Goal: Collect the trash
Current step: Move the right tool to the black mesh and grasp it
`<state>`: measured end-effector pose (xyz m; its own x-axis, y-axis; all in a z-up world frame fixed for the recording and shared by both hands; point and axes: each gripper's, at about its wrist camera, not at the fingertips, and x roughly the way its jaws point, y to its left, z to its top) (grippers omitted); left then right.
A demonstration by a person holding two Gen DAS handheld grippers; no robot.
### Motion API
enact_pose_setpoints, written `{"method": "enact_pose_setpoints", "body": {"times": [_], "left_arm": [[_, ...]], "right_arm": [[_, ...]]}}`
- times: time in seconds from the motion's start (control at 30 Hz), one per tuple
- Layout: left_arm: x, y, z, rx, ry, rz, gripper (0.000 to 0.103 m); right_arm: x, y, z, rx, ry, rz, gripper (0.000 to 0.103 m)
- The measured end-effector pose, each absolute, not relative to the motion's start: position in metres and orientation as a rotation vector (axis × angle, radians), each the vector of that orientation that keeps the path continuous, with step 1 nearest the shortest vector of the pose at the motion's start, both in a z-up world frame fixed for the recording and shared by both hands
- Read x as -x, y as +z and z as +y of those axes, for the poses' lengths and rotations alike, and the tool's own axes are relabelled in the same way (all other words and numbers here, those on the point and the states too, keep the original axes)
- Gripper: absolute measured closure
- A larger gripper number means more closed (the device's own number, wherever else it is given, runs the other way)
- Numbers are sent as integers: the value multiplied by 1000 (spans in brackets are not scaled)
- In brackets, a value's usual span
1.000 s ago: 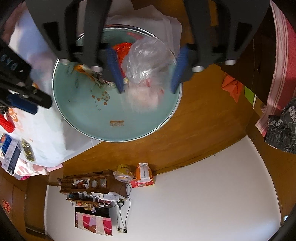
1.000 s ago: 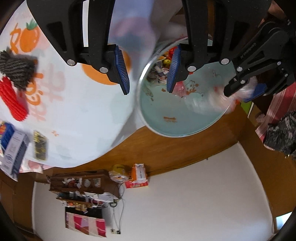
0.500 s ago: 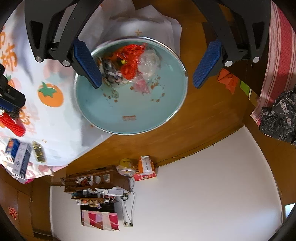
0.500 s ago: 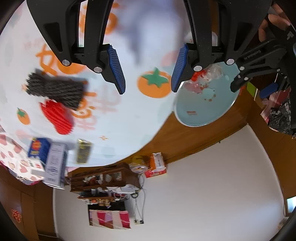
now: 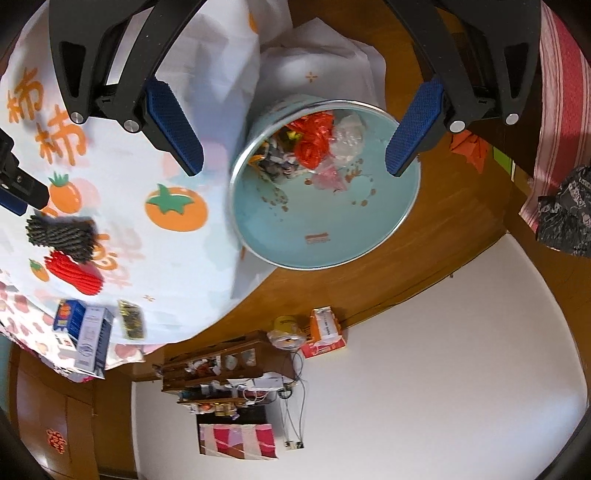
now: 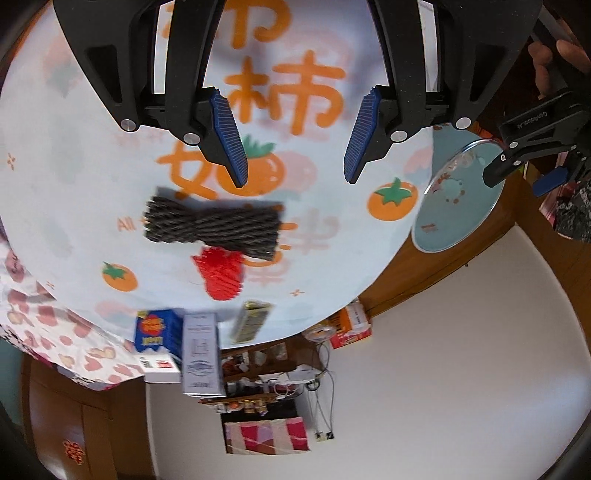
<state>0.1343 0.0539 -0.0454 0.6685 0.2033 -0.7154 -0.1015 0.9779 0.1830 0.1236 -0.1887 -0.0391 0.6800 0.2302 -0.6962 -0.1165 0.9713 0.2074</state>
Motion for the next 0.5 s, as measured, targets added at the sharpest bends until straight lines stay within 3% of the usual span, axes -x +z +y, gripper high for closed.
{"method": "enact_pose_setpoints", "body": {"times": [0.5], "left_arm": [[-124,-70,16,-155,59,890,6]], "right_arm": [[-108,-55,-236,-116,106,817,49]]}}
